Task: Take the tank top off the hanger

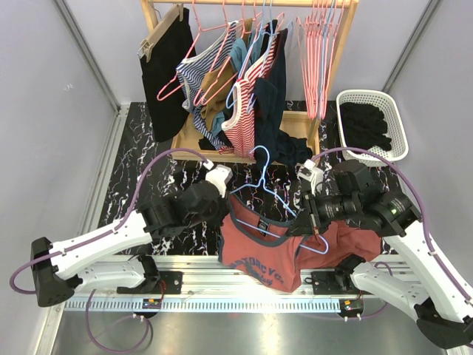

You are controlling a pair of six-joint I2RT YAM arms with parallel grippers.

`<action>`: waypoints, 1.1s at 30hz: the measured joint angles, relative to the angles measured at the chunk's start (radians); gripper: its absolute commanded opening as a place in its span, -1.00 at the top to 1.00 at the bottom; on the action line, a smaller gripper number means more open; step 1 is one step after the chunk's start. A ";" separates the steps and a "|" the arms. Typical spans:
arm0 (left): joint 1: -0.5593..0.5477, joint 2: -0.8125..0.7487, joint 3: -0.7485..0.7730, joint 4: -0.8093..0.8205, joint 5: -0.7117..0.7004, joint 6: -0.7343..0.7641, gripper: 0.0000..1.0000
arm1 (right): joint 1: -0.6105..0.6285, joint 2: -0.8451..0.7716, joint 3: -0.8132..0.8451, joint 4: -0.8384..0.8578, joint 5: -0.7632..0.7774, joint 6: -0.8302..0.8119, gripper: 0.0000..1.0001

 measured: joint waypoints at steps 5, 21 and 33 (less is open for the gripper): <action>0.002 -0.018 0.011 -0.038 -0.071 0.013 1.00 | 0.000 -0.036 -0.005 -0.017 0.013 -0.001 1.00; 0.184 -0.257 -0.062 -0.055 0.127 0.002 -0.89 | 0.002 -0.114 -0.010 -0.083 0.005 -0.009 1.00; 0.077 -0.137 -0.062 0.075 0.162 -0.051 -0.78 | 0.002 -0.043 -0.049 0.006 0.029 0.027 1.00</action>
